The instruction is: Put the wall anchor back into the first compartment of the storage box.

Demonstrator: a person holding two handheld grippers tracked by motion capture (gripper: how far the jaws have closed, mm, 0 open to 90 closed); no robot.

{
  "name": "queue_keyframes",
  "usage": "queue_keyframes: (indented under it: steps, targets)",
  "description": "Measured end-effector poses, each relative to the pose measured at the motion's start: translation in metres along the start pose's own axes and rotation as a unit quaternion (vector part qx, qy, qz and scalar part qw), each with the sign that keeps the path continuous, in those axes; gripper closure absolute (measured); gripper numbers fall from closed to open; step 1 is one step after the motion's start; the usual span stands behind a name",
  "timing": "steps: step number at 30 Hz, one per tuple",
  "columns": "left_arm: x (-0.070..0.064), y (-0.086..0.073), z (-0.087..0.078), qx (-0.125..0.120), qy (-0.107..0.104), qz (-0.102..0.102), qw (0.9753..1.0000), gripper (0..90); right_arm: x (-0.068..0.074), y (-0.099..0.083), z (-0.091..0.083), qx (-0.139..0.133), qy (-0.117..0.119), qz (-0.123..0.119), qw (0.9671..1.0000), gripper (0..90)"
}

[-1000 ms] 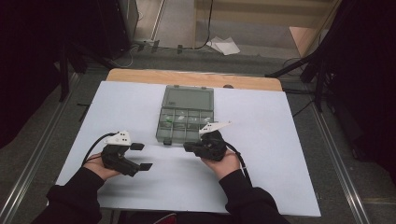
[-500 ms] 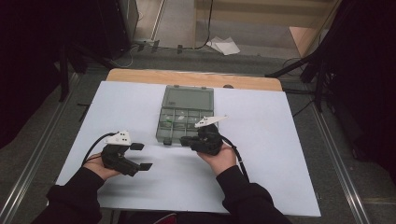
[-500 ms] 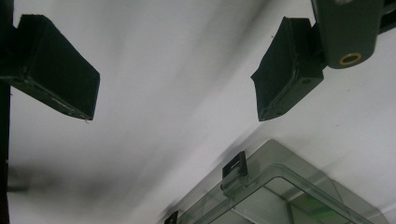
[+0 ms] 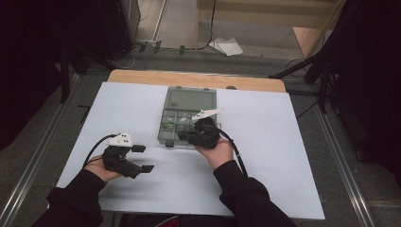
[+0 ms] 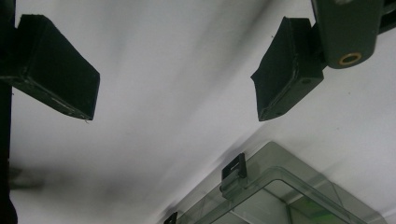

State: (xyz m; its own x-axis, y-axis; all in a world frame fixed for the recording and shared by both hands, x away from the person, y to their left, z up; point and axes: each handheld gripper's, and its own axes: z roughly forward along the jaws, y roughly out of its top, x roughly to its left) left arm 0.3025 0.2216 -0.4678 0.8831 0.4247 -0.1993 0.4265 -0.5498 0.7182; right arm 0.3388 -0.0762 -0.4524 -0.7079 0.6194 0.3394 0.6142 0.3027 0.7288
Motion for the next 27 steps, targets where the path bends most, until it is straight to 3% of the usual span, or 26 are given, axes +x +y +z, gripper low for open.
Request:
queue_keyframes:
  steps: [27]
  targets:
    - [0.002,-0.001,-0.001,0.002,-0.004,-0.009,0.9999,13.8,-0.018,0.031,0.032,-0.006,-0.028,0.016,0.9995,85.5]
